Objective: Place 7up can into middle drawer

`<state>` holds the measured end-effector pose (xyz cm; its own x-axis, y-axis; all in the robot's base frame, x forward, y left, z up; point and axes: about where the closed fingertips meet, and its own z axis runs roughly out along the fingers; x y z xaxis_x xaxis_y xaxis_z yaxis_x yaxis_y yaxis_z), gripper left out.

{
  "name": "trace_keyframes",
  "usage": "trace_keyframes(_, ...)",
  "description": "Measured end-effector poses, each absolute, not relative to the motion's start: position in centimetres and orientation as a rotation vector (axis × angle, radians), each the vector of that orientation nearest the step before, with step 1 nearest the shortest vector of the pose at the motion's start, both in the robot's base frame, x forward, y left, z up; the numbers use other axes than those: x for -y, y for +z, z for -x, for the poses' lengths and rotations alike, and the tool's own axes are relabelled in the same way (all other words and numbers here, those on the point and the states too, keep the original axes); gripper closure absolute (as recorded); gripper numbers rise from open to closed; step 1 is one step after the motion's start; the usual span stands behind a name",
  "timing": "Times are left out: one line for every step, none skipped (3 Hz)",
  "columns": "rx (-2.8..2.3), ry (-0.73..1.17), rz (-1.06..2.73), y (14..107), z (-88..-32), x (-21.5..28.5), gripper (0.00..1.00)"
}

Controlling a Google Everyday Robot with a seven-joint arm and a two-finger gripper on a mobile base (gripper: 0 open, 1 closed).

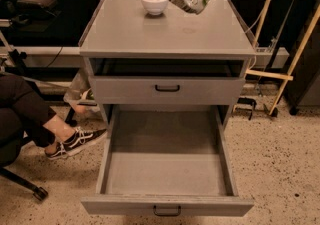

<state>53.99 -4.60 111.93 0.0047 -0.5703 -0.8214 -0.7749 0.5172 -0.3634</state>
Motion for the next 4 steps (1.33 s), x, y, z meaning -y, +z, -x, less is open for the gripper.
trace_keyframes(-1.689, 0.239, 1.154, 109.3, -53.8, 4.0, 1.00)
trace_keyframes(-1.649, 0.280, 1.135, 106.0, -51.7, 1.3, 1.00)
trace_keyframes(-1.663, 0.370, 1.042, 100.5, -50.3, -1.5, 1.00)
trace_keyframes(-1.770, 0.414, 0.961, 91.2, -51.1, -2.6, 1.00)
